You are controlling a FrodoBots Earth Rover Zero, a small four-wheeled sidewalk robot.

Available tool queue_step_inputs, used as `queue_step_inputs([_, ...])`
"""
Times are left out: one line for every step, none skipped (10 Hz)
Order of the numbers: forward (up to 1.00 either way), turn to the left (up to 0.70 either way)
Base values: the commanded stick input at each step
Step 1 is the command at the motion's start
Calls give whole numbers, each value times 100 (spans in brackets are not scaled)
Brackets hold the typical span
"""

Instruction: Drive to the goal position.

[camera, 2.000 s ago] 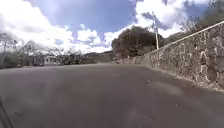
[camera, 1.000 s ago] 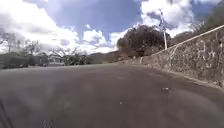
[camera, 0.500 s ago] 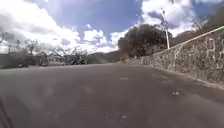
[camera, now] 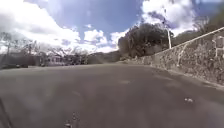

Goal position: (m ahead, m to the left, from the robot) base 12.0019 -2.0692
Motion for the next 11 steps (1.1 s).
queue_step_inputs([70,-1])
queue_step_inputs([70,-2])
queue_step_inputs([70,-10])
queue_step_inputs([70,-17])
queue_step_inputs([70,-15])
queue_step_inputs([70,-6])
queue_step_inputs([70,0])
queue_step_inputs([70,0])
queue_step_inputs([70,0])
queue_step_inputs([70,1])
queue_step_inputs([70,1])
